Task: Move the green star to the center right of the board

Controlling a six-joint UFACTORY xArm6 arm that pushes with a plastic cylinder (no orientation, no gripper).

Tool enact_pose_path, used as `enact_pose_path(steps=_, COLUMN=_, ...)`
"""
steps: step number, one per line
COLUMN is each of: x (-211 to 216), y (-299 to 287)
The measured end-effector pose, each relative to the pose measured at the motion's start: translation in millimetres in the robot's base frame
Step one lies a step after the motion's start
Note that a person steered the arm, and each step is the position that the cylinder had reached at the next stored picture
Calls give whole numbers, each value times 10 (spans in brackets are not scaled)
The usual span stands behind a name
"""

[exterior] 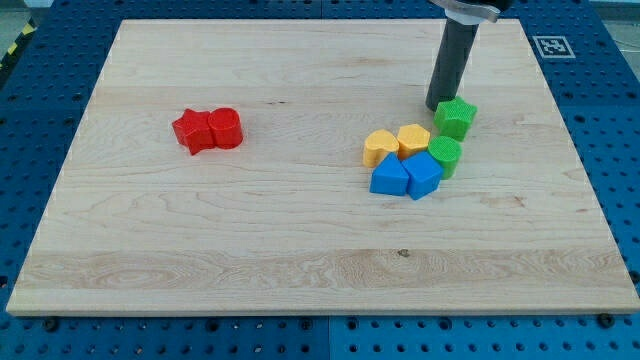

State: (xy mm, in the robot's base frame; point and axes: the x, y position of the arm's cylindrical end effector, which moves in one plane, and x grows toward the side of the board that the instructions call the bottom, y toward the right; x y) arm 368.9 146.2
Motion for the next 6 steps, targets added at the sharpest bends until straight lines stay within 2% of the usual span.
enact_pose_path(steps=1, x=0, y=0)
enact_pose_path(steps=3, x=0, y=363)
enact_pose_path(steps=5, x=-1, y=387)
enact_pose_path(steps=6, x=162, y=449)
